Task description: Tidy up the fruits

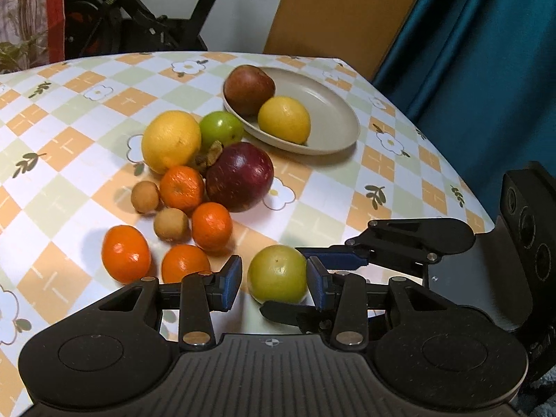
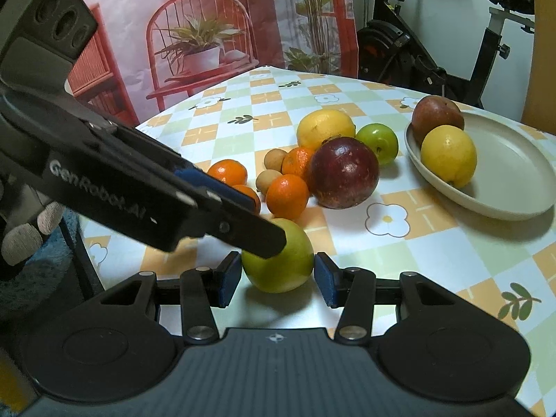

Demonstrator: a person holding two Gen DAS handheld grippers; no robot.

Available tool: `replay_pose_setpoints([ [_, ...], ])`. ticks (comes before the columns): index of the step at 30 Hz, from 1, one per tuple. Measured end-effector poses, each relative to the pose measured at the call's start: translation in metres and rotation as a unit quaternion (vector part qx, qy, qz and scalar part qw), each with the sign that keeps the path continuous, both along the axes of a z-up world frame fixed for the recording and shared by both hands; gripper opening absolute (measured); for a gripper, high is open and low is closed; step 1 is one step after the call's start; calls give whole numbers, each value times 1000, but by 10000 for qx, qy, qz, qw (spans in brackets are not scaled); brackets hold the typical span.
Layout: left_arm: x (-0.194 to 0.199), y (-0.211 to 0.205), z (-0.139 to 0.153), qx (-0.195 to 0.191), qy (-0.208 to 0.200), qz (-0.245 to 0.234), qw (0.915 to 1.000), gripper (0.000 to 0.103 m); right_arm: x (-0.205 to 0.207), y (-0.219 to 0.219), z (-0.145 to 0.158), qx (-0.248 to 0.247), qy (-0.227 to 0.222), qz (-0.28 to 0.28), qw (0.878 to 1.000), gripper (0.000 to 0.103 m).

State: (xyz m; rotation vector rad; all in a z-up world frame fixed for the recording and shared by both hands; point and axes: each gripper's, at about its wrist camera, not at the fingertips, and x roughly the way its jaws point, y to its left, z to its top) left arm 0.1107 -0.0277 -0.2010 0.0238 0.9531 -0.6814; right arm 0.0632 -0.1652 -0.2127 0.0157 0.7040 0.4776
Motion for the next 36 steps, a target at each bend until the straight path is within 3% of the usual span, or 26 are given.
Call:
replay_pose_setpoints([
  [7,2,-1,-10,-106,224,5,9997,43,-1,-2,-1,76,6,-42,10000,49],
  [23,8,-6,-9,-201,218,144,9995,44,1,-4,-5,178,170,-260,9994,48],
  [36,40,-62,25,-354,-287,-199,9988,44,12,-51,25,399,-183,-962,9944,48],
])
